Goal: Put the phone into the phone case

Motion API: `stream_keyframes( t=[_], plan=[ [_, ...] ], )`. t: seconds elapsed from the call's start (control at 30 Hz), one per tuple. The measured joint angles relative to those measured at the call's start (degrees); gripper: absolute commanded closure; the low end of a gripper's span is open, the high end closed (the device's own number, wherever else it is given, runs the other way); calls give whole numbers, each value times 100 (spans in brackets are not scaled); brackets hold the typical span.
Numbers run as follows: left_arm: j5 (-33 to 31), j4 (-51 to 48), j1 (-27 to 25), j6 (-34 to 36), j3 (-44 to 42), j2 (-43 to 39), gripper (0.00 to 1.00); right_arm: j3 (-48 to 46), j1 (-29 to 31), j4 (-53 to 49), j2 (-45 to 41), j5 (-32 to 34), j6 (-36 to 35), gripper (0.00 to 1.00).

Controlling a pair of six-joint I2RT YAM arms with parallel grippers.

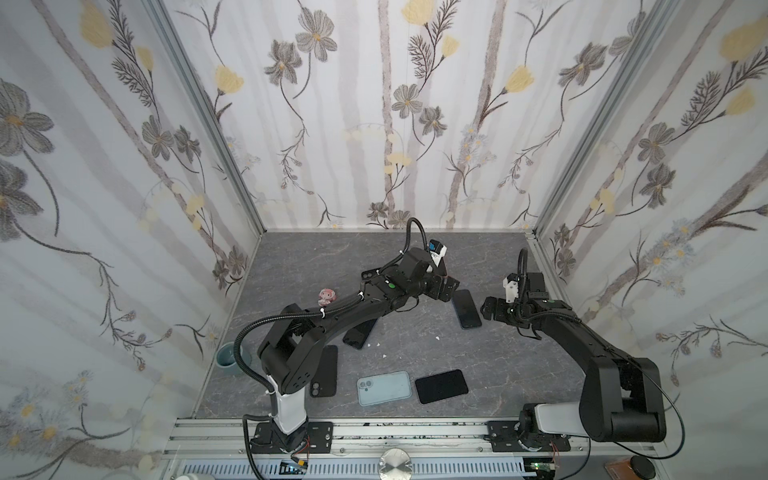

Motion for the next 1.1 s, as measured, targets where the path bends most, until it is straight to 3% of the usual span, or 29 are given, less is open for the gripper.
stream_keyframes(
  t=[0.2, 0.47, 1.1],
  plan=[
    [-24, -691, -39, -192, 492, 398, 2, 461, 610, 42, 678, 7, -4, 3],
    [-219, -1410, -35, -334, 487, 479, 2, 1029, 1082, 33, 1462, 446, -61, 1],
    [-575, -1705, -35, -503, 103, 459, 1, 1816, 1357, -393, 2393, 883, -267, 2]
  ],
)
